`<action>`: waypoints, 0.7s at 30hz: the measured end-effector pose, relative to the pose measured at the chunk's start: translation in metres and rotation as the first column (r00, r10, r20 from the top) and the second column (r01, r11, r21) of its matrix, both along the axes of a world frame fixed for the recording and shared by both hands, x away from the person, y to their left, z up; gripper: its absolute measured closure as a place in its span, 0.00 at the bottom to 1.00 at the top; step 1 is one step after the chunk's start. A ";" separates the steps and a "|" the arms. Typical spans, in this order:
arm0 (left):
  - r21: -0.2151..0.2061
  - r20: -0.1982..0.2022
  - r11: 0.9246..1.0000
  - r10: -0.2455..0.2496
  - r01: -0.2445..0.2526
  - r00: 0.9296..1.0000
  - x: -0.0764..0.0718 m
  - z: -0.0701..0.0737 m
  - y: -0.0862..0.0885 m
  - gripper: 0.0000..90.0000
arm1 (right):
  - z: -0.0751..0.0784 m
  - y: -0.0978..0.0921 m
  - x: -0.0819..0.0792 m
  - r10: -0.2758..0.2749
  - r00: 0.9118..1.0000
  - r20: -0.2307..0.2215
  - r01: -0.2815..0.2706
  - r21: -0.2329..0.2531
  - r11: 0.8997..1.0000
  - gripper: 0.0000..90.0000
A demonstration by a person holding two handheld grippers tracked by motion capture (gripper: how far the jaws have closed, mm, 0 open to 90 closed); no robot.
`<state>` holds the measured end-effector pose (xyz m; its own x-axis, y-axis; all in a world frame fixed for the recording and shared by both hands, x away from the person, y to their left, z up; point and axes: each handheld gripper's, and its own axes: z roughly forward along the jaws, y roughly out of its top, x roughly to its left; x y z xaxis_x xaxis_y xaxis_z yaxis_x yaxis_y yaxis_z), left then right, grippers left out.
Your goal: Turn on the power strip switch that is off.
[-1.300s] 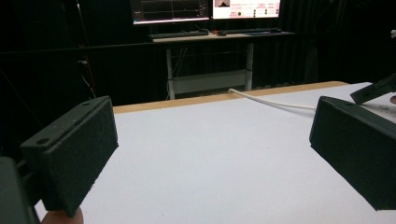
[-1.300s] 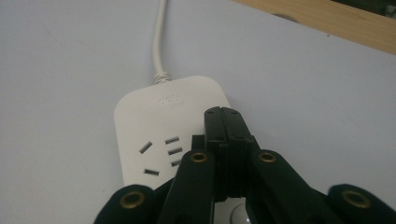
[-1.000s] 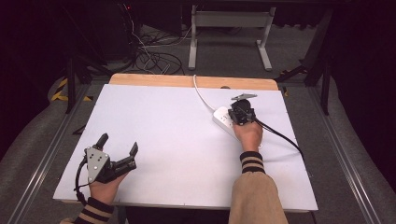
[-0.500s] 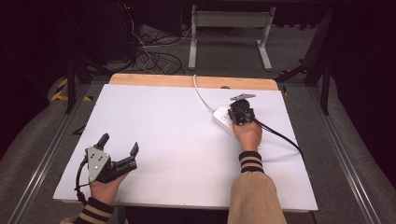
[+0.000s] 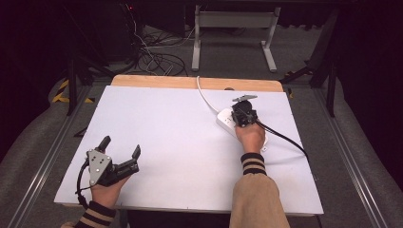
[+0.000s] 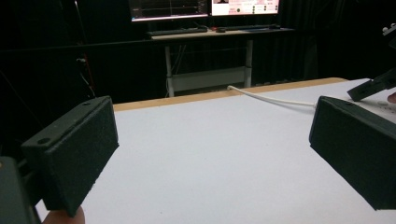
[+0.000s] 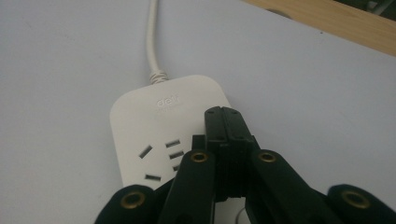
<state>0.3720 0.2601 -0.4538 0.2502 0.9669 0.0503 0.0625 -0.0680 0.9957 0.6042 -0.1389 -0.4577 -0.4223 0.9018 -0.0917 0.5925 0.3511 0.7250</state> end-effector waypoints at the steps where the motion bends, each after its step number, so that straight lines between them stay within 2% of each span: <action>1: 0.001 -0.002 1.000 0.000 0.000 1.000 0.000 0.000 0.000 0.02 | 0.000 0.000 0.000 0.001 1.000 0.004 -0.001 -0.003 1.000 1.00; 21: 0.009 -0.012 1.000 -0.004 0.004 1.000 0.001 -0.002 0.000 0.02 | -0.001 -0.001 -0.001 -0.002 1.000 0.008 0.002 0.006 1.000 1.00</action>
<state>0.3730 0.2599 -0.4554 0.2545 0.9655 0.0557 0.0742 -0.0769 0.9943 0.6034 -0.1395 -0.4584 -0.4194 0.9034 -0.0892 0.5878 0.3452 0.7317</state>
